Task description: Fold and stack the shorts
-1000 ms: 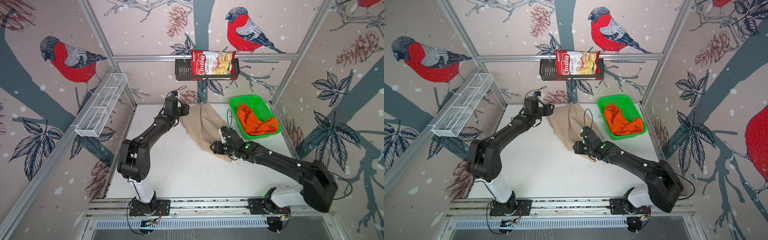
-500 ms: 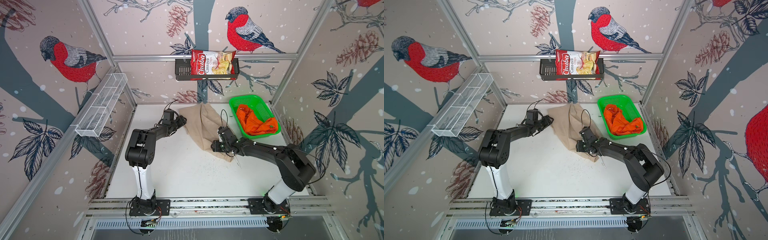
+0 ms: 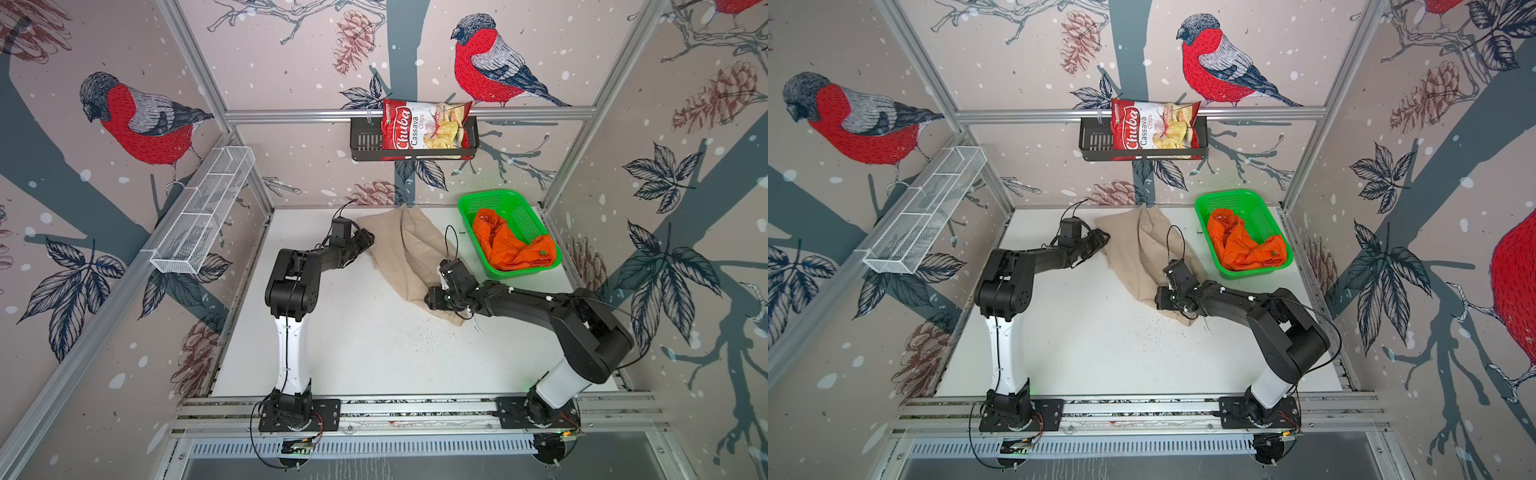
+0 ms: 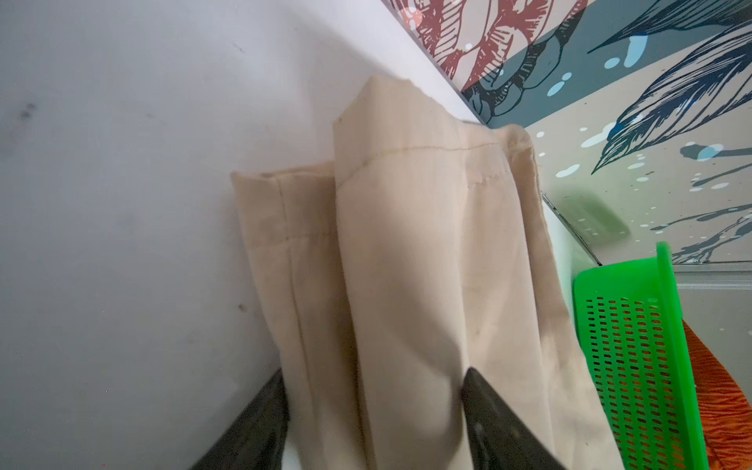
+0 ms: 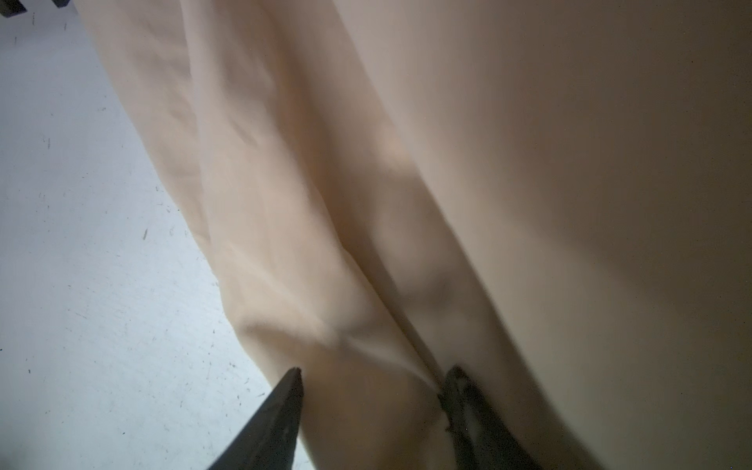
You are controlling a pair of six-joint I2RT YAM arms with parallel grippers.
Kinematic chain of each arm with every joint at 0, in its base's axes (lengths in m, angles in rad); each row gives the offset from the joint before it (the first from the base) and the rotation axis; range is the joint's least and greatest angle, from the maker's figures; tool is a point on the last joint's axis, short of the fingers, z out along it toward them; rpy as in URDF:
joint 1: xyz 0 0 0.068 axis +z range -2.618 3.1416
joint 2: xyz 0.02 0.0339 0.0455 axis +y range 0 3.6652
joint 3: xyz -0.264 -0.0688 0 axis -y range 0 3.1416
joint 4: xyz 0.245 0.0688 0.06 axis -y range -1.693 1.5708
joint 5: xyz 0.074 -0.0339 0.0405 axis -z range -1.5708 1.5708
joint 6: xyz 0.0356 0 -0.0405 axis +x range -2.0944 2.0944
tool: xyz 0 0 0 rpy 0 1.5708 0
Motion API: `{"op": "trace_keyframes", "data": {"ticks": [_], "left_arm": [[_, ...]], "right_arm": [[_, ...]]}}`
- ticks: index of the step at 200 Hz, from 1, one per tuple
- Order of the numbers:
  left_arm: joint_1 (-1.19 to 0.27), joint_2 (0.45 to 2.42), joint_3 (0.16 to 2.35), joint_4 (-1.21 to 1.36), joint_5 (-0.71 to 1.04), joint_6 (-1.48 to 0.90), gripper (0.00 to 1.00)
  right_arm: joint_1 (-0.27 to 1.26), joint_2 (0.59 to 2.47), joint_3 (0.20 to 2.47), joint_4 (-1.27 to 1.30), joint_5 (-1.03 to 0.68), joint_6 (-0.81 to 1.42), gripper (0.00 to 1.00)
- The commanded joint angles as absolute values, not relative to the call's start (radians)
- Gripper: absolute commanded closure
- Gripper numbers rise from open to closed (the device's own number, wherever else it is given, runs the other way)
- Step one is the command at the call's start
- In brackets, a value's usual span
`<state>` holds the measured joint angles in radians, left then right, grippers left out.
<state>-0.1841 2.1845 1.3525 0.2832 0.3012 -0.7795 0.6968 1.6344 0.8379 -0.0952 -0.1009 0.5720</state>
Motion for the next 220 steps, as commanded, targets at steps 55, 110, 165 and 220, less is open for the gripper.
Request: {"op": "trace_keyframes", "data": {"ticks": [55, 110, 165, 220], "left_arm": [[-0.181, 2.170, 1.322, 0.359, 0.274, -0.819, 0.92], [-0.147, 1.778, 0.853, 0.379, 0.137, -0.829, 1.00], [-0.147, 1.372, 0.473, 0.253, 0.048, -0.832, 0.79], [-0.147, 0.984, 0.448, 0.041, -0.022, -0.749, 0.52]], "right_arm": [[0.645, 1.542, 0.726, -0.032, -0.134, 0.580, 0.42], [0.662, 1.447, 0.565, -0.027, -0.155, 0.599, 0.43], [0.712, 1.258, 0.536, -0.120, -0.144, 0.595, 0.42], [0.739, 1.175, 0.797, -0.213, -0.085, 0.309, 0.29]]}}
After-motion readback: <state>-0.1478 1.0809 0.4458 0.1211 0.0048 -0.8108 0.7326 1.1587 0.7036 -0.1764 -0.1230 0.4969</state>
